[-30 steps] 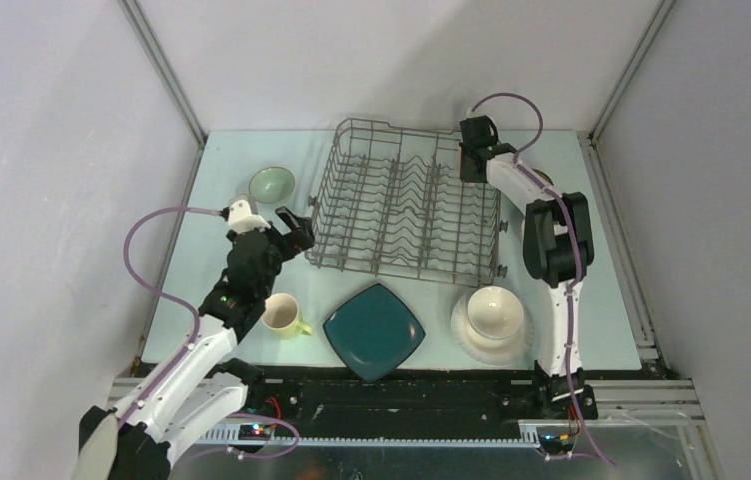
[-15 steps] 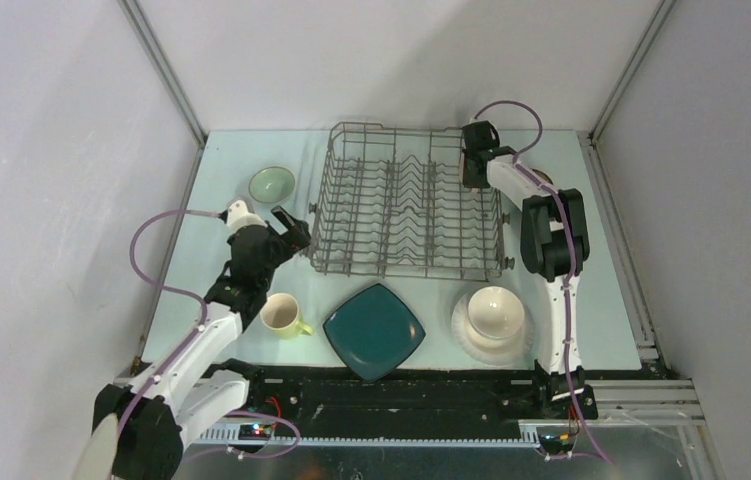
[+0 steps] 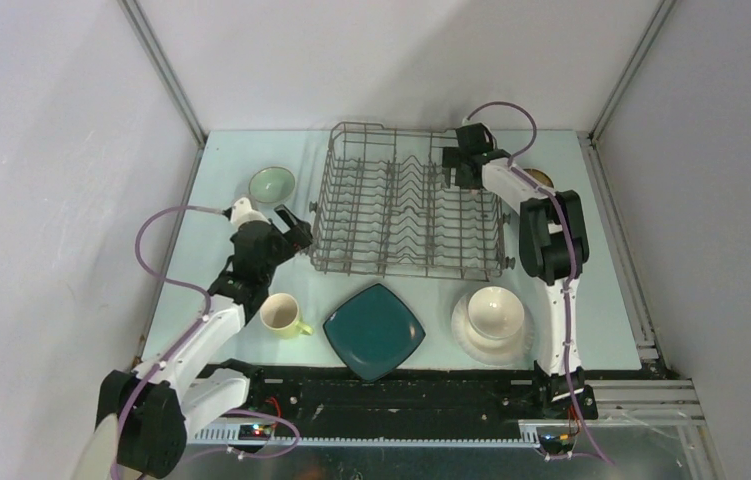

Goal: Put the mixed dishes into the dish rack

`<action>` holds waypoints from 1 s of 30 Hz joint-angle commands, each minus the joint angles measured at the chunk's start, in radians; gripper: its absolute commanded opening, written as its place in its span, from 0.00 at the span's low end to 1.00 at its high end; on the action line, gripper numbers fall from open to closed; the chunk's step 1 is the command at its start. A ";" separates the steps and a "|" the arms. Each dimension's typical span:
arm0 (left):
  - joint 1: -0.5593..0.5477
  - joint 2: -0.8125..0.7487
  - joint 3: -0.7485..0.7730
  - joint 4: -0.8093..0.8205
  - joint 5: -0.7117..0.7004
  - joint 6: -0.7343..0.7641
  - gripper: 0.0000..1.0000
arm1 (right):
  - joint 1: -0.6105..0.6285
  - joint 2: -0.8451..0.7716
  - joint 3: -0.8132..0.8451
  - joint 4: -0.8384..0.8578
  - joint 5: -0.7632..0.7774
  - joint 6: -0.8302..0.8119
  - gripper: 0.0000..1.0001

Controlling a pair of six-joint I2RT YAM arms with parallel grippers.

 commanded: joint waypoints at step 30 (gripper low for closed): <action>0.431 0.657 0.522 -0.046 0.177 -0.207 0.90 | 0.133 -0.711 -0.350 0.154 -0.095 0.030 0.99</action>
